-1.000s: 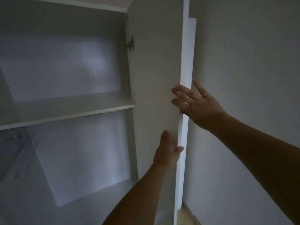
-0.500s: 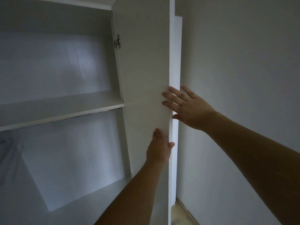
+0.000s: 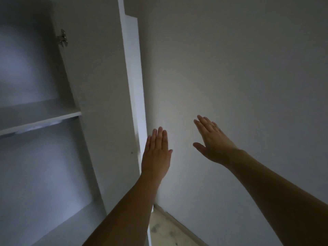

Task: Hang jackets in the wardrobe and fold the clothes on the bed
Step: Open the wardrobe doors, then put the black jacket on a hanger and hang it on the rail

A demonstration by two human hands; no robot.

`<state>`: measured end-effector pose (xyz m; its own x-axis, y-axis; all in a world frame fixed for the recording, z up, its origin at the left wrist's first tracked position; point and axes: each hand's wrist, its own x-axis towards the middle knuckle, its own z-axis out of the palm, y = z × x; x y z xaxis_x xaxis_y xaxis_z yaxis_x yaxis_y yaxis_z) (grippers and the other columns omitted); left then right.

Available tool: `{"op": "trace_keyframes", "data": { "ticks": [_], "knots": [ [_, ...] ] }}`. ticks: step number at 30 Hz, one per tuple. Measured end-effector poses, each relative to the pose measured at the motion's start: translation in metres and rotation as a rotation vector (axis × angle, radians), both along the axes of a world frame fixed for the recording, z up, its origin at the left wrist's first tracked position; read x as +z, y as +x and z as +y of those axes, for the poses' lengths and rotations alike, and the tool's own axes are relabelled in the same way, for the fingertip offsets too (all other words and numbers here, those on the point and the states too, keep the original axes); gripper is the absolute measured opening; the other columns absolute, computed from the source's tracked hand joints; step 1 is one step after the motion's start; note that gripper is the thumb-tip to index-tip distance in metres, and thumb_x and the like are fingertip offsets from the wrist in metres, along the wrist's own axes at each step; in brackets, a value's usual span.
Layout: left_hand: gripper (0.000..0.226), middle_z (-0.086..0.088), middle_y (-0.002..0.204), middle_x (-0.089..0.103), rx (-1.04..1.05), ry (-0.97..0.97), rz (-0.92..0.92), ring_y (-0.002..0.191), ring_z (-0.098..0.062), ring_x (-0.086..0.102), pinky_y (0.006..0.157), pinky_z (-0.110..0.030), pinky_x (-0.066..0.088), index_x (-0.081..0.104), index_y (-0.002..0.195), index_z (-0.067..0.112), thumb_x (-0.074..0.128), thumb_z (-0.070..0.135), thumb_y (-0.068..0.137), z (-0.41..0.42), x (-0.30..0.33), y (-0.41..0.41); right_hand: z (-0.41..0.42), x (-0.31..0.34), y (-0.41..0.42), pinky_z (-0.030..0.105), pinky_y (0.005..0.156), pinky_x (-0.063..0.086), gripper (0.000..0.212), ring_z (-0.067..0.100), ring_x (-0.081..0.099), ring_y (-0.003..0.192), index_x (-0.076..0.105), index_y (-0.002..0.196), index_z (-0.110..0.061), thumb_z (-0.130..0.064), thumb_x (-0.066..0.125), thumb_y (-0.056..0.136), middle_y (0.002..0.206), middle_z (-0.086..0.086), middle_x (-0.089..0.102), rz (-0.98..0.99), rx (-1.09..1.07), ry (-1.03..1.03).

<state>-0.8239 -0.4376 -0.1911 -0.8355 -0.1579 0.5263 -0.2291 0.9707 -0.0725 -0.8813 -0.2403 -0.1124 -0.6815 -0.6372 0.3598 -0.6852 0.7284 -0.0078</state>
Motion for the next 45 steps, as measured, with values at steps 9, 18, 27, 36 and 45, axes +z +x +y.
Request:
{"op": "trace_keyframes", "data": {
  "ticks": [9,18,27,36,45],
  "knots": [
    [0.067,-0.015,0.163,-0.004,-0.314,-0.004,-0.113,0.151,-0.029,-0.004,0.123,-0.043,0.005,-0.002,0.155,0.005,0.022,0.043,0.105,0.118,0.001,-0.007,0.141,-0.024,0.056,0.031,0.119,-0.007,0.076,0.017,-0.010,0.149,-0.003,0.156,-0.014,-0.041,0.043,0.101,0.163,0.003,-0.011,-0.122,-0.354,-0.021],
    [0.067,-0.013,0.164,0.002,-0.615,0.032,-0.169,0.151,-0.027,0.001,0.123,-0.038,0.003,0.001,0.155,0.004,0.026,0.040,0.105,0.324,-0.002,0.059,0.358,-0.046,0.193,0.032,0.121,-0.004,0.073,0.019,-0.007,0.150,0.000,0.156,-0.013,-0.040,0.041,0.101,0.163,0.004,-0.006,-0.125,-0.595,-0.050],
    [0.065,-0.011,0.164,0.004,-0.793,0.153,-0.335,0.151,-0.023,0.002,0.123,-0.036,0.002,0.004,0.155,0.005,0.027,0.040,0.105,0.512,-0.030,0.151,0.549,-0.090,0.314,0.034,0.119,-0.004,0.073,0.021,-0.005,0.150,0.001,0.156,-0.014,-0.039,0.042,0.102,0.163,0.006,-0.005,-0.303,-0.815,-0.100],
    [0.063,-0.011,0.164,0.006,-0.919,0.184,-0.467,0.151,-0.023,0.004,0.123,-0.036,0.003,0.006,0.156,0.006,0.027,0.039,0.106,0.699,-0.044,0.224,0.710,-0.099,0.417,0.035,0.120,0.003,0.072,0.022,0.004,0.150,0.006,0.156,-0.016,-0.039,0.046,0.100,0.163,0.004,0.002,-0.357,-0.990,-0.180],
    [0.062,-0.011,0.163,0.012,-1.006,0.200,-0.414,0.149,-0.026,0.013,0.122,-0.038,0.012,0.012,0.155,0.007,0.033,0.037,0.105,0.920,-0.015,0.338,0.914,-0.085,0.545,0.037,0.120,0.009,0.071,0.023,0.008,0.150,0.009,0.156,-0.016,-0.037,0.048,0.100,0.163,0.004,0.007,-0.348,-1.057,-0.207]
  ]
}}
